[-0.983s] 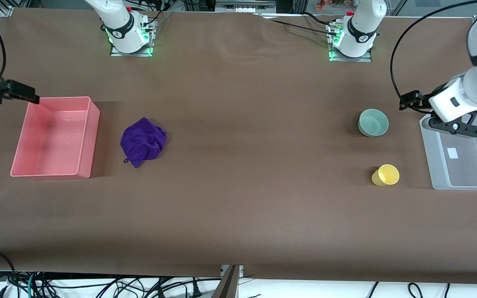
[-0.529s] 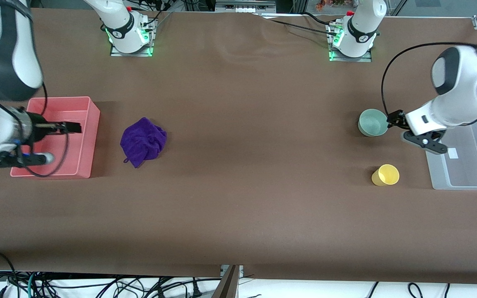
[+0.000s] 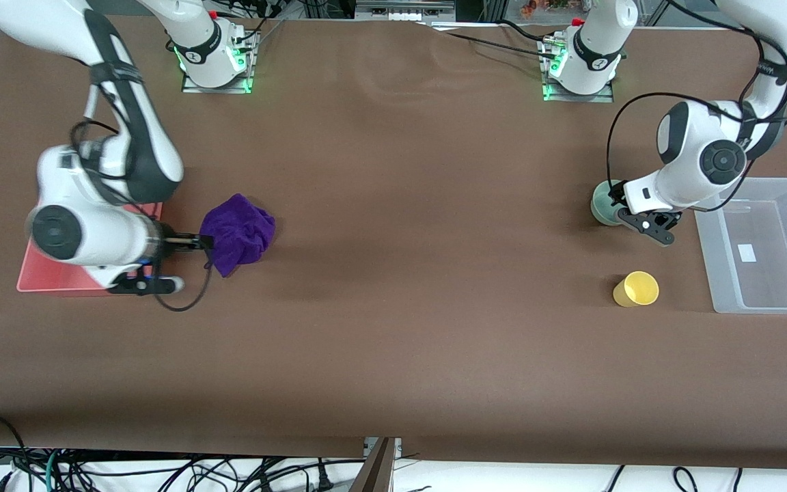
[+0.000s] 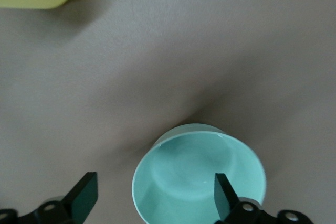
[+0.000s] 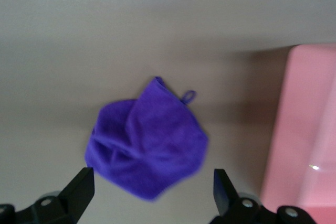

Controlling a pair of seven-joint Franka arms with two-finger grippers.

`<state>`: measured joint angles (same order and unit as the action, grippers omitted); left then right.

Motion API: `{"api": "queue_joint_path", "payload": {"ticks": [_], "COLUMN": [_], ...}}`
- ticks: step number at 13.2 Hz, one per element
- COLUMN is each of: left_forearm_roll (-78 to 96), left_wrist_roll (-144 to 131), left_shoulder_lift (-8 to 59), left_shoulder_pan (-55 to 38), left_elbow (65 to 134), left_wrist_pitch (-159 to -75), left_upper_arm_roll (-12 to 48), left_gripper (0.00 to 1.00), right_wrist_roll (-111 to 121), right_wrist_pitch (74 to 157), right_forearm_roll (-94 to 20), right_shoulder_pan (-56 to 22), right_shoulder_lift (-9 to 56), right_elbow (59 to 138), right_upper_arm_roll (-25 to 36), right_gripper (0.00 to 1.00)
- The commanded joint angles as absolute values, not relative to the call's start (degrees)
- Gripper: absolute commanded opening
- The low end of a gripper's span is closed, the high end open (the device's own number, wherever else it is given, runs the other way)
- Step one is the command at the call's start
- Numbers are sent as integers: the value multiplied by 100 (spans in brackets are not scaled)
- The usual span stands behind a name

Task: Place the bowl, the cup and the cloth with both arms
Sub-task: 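Lower the right gripper onto the cloth while the left gripper grasps the bowl, then lift the cloth into the pink tray while the left gripper places the bowl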

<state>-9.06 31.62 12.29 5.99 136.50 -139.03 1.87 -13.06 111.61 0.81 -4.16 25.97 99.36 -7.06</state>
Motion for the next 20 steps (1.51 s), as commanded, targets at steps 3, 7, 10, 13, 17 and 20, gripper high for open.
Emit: {"api": "queue_joint_path", "payload": {"ticks": [3, 7, 10, 13, 17, 20], "left_forearm_roll": [-1028, -1028, -818, -809, -888, -914], "left_wrist_roll": [4517, 4535, 4509, 4666, 5482, 6002], "left_shoulder_lift": [1608, 1582, 1302, 1318, 1642, 2642], "left_shoulder_pan": [747, 747, 1070, 1317, 2054, 2775], "left_elbow": [13606, 13562, 13230, 11713, 10241, 9267], "left_wrist_pitch": [-14054, -14045, -13634, -11600, -10608, -10757], "left_upper_arm_roll": [220, 220, 219, 185, 167, 167], "left_gripper": [0, 0, 0, 0, 0, 0], "right_wrist_roll": [-1986, -1986, -1978, -1951, -1829, -1653], "right_wrist_pitch": [12689, 13314, 13597, 13562, 13465, 13062], "right_forearm_roll": [88, 88, 88, 88, 149, 149], "right_shoulder_pan": [-387, -404, -404, -404, -404, -387], "right_shoulder_lift": [2584, 2742, 2812, 2865, 2848, 2751], "right_elbow": [11292, 11820, 11927, 11927, 11892, 11682], "right_upper_arm_roll": [-958, -1028, -1081, -1081, -1081, -1072], "right_gripper": [100, 100, 38, 0, 0, 0]}}
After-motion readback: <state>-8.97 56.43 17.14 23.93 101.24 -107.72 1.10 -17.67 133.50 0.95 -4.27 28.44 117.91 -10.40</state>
